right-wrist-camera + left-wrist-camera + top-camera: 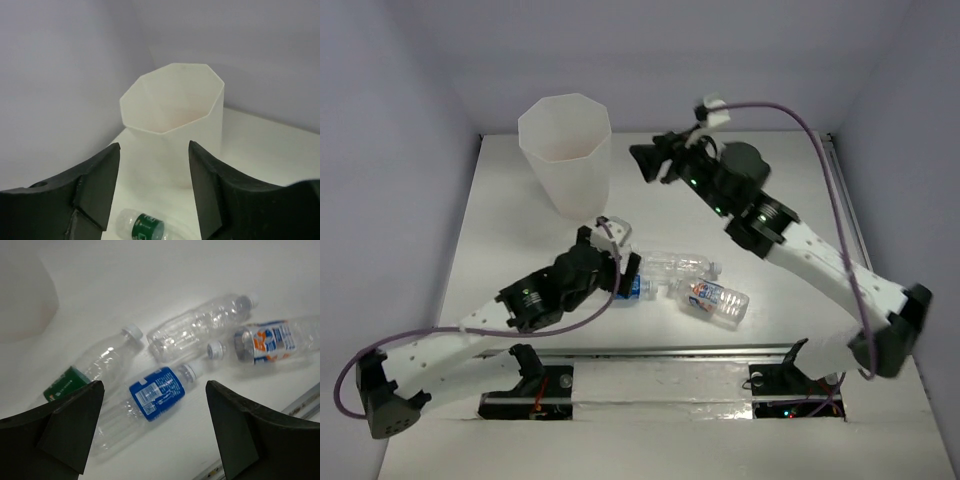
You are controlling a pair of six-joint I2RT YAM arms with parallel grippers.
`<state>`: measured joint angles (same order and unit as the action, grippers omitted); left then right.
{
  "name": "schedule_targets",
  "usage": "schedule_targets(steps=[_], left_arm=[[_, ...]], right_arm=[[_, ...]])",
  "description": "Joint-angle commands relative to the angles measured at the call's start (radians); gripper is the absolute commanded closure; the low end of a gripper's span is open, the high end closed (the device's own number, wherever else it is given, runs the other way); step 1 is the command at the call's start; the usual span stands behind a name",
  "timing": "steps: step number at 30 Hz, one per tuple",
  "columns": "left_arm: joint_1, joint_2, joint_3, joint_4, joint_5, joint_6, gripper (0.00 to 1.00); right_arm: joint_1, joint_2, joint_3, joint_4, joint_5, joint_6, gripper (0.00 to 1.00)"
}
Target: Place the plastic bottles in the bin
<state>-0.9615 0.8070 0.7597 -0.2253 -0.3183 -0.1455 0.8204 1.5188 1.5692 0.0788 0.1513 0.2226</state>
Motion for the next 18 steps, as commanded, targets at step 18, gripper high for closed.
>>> schedule_targets(steps=[18], left_arm=[[-0.115,0.489,0.121,-0.089,0.031,0.141,0.08]], right_arm=[[0.005,-0.739,-0.669,-0.033,0.152,0.126,0.12]])
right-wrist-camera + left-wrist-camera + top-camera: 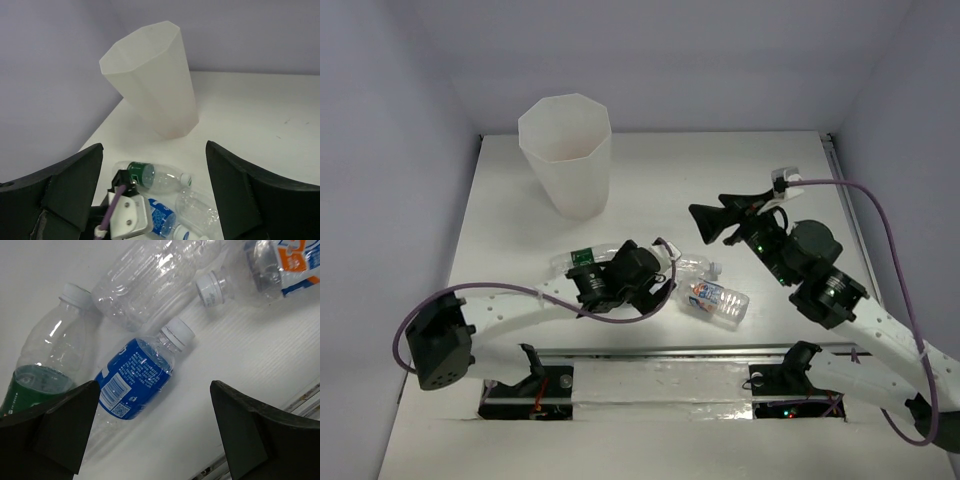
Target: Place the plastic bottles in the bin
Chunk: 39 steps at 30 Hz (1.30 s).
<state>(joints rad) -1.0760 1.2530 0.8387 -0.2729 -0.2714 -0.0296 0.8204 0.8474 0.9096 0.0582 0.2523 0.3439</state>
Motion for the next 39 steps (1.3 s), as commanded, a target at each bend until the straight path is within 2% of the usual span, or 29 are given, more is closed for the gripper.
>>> schedule_targets(steps=[1,7,10,19,25,28,32,35,36,39], left_arm=[[-0.001,0.06,0.046,-0.046,-0.012,0.025,0.08],[-0.001,0.083,0.039,-0.058,-0.043,0.014,0.07],[0.034,0.085,0.037,-0.058,-0.042,0.011,0.07],[0.064,0.269,0.079,-0.092,-0.071,0.02,0.07],[0.085,0.241,0.068,-0.088,-0.046,0.016,0.09],[0.085,0.244,0.069,-0.103,-0.04,0.007,0.14],[0.059,0.261,0.073,-0.124,-0.028,-0.009,0.36],[0.036,0.266,0.082,-0.141,-0.031,-0.021,0.47],[0.036,0.261,0.085,-0.144,-0.028,-0.024,0.55],[0.025,0.227,0.097,-0.163,-0.025,-0.044,0.7]], right_arm=[[0.005,-0.08,-0.011,-0.012,0.059,0.0,0.12],[0.005,-0.137,0.0,-0.055,0.077,-0.017,0.12],[0.005,-0.142,-0.003,-0.054,0.067,-0.019,0.12],[0.005,-0.149,0.008,-0.103,0.067,-0.026,0.12],[0.005,-0.143,0.012,-0.113,0.084,-0.042,0.12],[0.005,-0.134,0.017,-0.116,0.093,-0.048,0.12],[0.005,-0.125,0.021,-0.116,0.102,-0.049,0.12],[0.005,-0.125,0.023,-0.121,0.111,-0.051,0.12],[0.005,-0.125,0.026,-0.123,0.113,-0.048,0.12],[0.005,-0.125,0.028,-0.129,0.111,-0.042,0.12]])
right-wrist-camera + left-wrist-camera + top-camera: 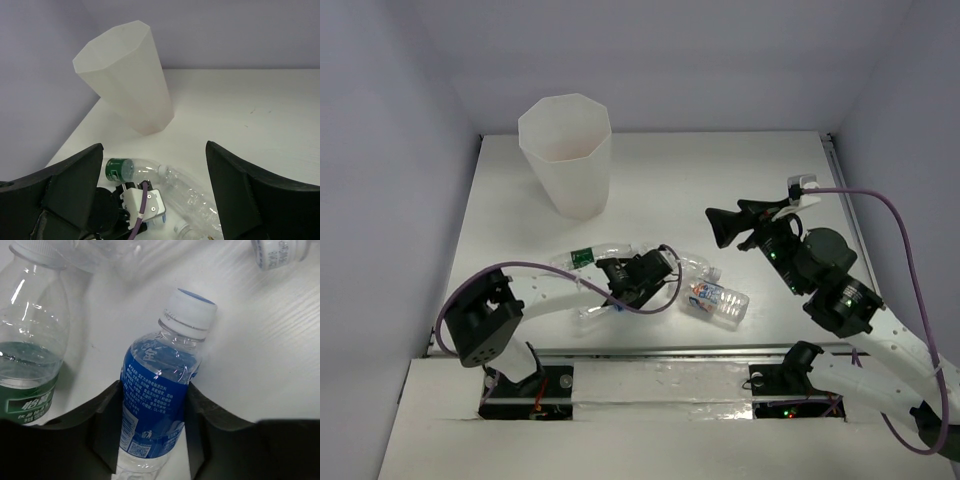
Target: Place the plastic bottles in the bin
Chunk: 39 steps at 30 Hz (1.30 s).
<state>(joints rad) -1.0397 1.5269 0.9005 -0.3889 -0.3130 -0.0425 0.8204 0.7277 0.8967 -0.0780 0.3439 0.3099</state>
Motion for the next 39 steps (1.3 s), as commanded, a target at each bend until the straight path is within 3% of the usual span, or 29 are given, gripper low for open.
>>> schedule_targets(steps=[1,10,15,21,24,29,32,34,39], left_arm=[[-0.011,-0.06,0.04,-0.059,0.012,-0.039,0.72],[-0.072,-0.24,0.106,-0.149,0.037,-0.108,0.74],[-0.083,-0.411,0.142,-0.116,0.051,-0.125,0.74],[-0.083,-0.609,0.259,0.09,-0.05,-0.109,0.71],[-0.083,-0.626,0.34,0.205,-0.167,-0.073,0.68],[-0.074,-0.594,0.4,0.511,-0.357,0.08,0.69],[-0.025,-0.565,0.408,0.746,-0.406,0.222,0.69],[0.033,-0.551,0.416,0.884,-0.367,0.251,0.7],[0.343,-0.406,0.533,0.953,-0.266,0.221,0.7]], right_arm=[[0.005,-0.002,0.039,0.006,0.021,-0.006,0.12],[0.005,0.03,0.039,0.003,0.024,0.009,0.12],[0.005,0.036,0.012,0.001,0.018,0.011,0.15],[0.005,0.003,-0.071,0.0,0.023,0.046,0.33],[0.005,-0.022,-0.099,-0.009,0.0,0.06,0.44],[0.005,0.013,-0.14,0.007,-0.055,0.089,0.45],[0.005,0.029,-0.154,0.024,-0.063,0.093,0.46],[0.005,0.047,-0.166,0.032,-0.072,0.089,0.45],[0.005,0.151,-0.179,0.046,-0.098,0.097,0.45]])
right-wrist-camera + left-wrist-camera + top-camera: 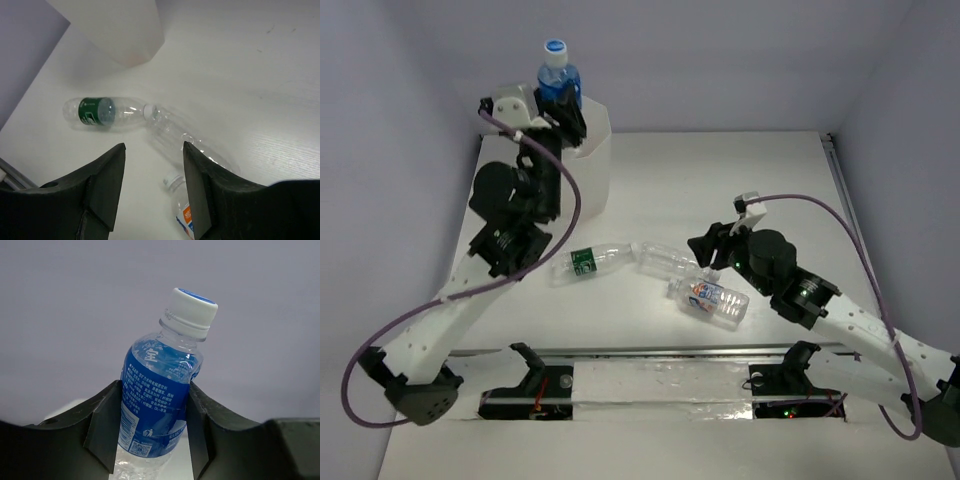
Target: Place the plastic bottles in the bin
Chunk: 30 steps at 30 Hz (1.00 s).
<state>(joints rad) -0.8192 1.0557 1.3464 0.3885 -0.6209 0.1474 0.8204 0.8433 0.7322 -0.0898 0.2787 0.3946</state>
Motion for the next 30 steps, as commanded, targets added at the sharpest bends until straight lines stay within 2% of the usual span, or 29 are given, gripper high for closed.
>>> schedule_targets(steps=[1,3,8,10,15,20,23,24,30], left_arm=[[0.171,0.096,0.111,0.159,0.105,0.009,0.7],[0.297,0.183,0.155,0.144,0.176,-0.052,0.7],[0.478,0.361,0.292,0.102,0.35,-0.17,0.69],[0.55,0.42,0.33,0.083,0.415,-0.265,0.68],[0.615,0.494,0.324,0.102,0.486,-0.31,0.65],[0.627,0.486,0.217,0.162,0.53,-0.358,0.6],[0.627,0.466,0.129,0.202,0.517,-0.368,0.5],[0.627,0.455,0.113,0.207,0.515,-0.37,0.44],[0.627,0.417,0.048,0.202,0.501,-0.356,0.33]], right_arm=[[0.005,0.04,-0.028,0.068,-0.042,0.015,0.45],[0.005,0.045,-0.04,0.082,-0.053,0.021,0.45],[0.005,0.063,-0.054,0.07,-0.052,0.02,0.44],[0.005,0.085,-0.06,0.065,-0.053,0.018,0.44],[0.005,0.125,-0.06,0.074,-0.058,0.027,0.42],[0.005,0.131,-0.065,0.073,-0.041,0.032,0.35],[0.005,0.146,-0.057,0.061,-0.035,0.03,0.31],[0.005,0.154,-0.054,0.056,-0.033,0.03,0.27],[0.005,0.261,-0.004,0.001,-0.053,0.02,0.18]])
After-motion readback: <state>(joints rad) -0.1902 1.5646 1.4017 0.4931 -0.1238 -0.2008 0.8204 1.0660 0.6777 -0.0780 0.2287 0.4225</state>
